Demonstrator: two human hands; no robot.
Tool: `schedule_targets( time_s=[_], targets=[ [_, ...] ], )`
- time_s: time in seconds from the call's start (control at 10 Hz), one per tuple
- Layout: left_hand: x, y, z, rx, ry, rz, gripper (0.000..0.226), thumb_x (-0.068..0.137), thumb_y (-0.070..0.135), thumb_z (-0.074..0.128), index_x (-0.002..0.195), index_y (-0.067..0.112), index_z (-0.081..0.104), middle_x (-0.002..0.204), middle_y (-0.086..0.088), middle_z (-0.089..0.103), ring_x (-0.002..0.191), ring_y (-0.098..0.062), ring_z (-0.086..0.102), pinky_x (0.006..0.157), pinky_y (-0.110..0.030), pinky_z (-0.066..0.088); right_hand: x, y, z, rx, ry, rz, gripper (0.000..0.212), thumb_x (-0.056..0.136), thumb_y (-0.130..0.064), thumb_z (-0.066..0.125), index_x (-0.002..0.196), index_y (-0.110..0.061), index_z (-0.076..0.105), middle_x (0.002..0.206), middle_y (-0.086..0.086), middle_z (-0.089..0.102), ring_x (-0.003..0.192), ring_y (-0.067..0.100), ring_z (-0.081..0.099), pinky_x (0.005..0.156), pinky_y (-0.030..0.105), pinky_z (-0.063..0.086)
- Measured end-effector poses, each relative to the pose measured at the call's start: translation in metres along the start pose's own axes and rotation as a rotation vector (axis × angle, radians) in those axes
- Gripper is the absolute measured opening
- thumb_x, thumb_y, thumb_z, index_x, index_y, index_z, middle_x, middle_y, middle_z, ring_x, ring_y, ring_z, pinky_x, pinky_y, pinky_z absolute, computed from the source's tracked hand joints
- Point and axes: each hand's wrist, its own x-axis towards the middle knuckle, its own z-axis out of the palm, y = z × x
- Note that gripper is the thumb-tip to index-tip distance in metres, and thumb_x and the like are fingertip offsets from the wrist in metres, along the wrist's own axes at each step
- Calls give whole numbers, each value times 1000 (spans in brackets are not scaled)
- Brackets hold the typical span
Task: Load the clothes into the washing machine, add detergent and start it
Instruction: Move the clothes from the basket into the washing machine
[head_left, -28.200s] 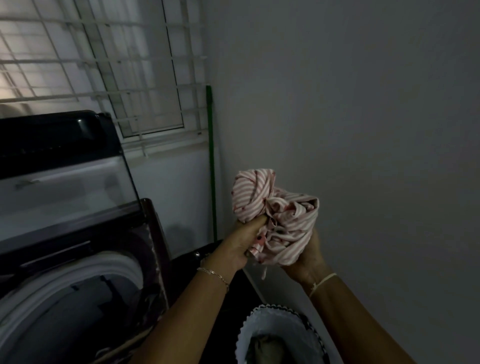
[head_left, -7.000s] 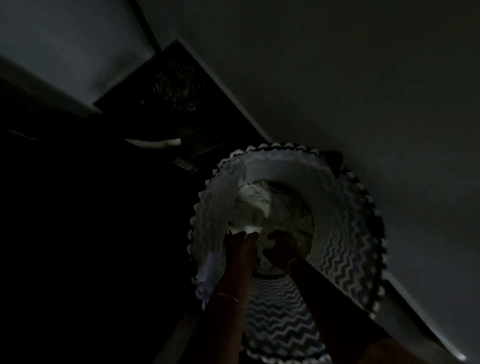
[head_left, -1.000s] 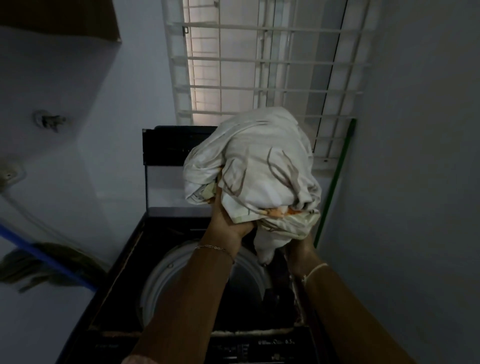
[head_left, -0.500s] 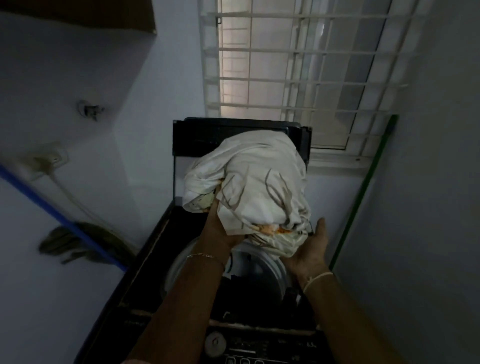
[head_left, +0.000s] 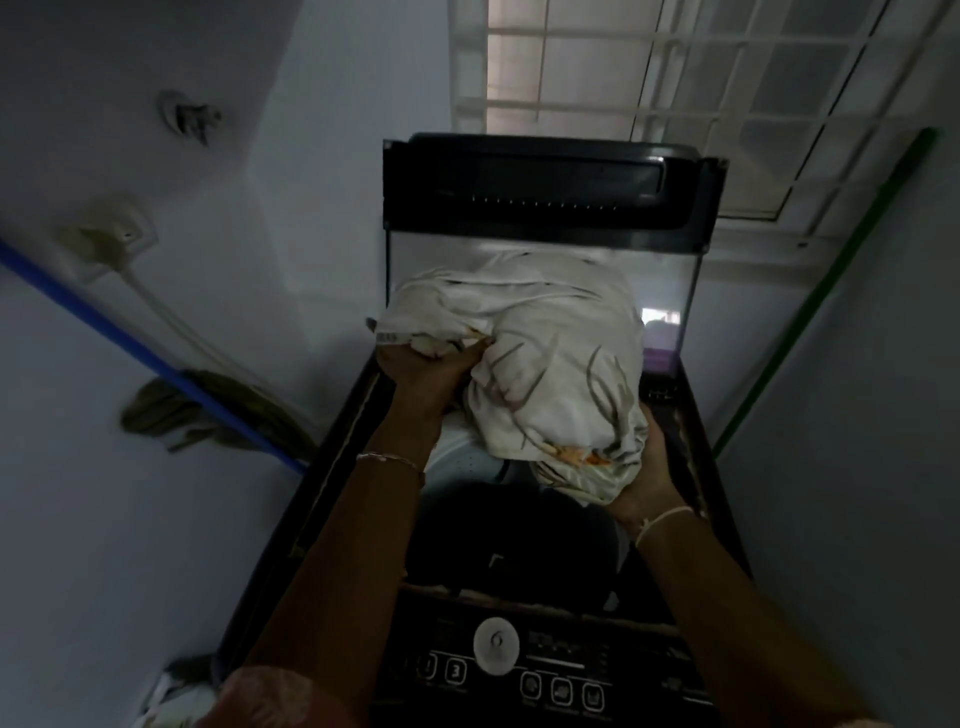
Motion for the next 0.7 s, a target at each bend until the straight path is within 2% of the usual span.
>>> schedule_targets(
  time_s=[0.1,0.2,0.3,0.4,0.5,0.6,0.7],
  targets=[
    [17,-25,-17,217,103,263,124,45,39,94,148,26,25,147,-9,40,129,-20,49,108,-42,42,29,16,-24,57,-27,112,39,91,-34,54,77,-4,76,83,21,71,72,32,70,43,31,55],
    [9,-47,-25,416,8,169,105,51,41,81,143,14,39,139,-6,52,123,-18,54,104,-37,45,51,32,-70,-65,-269,-55,63,101,-41,28,143,6,34,149,27,33,140,36,32,118,44,8],
    [7,-72,-36,563,-133,-33,69,65,31,74,130,23,52,127,1,60,102,-8,62,89,-26,53,42,45,-62,-262,-47,184,87,62,-53,82,121,6,59,113,30,61,105,39,61,88,41,49],
    [10,-93,-41,618,-206,-182,24,86,14,60,109,22,59,98,6,64,81,-3,58,74,-7,44,48,54,-74,-408,350,224,81,63,-59,77,122,-8,55,83,9,57,70,22,56,61,33,46],
    [25,-117,-45,534,-185,-419,42,72,37,58,103,10,67,92,-3,69,90,-23,64,82,-33,52,62,68,-80,-410,403,277,42,100,-24,42,136,-1,46,95,14,70,75,23,60,67,32,49],
    [63,-179,-72,571,-193,-547,97,48,55,70,133,13,52,118,-2,66,105,-23,64,93,-40,53,66,80,-83,-448,448,376,37,101,-16,40,133,-1,49,94,11,72,97,33,63,78,33,46],
    [72,-216,-89,663,-282,-633,125,40,63,82,145,12,36,138,-4,54,116,-22,57,99,-39,49,69,88,-89,-487,456,397,27,100,-14,42,117,-1,58,66,6,72,60,17,69,55,25,51]
  ],
)
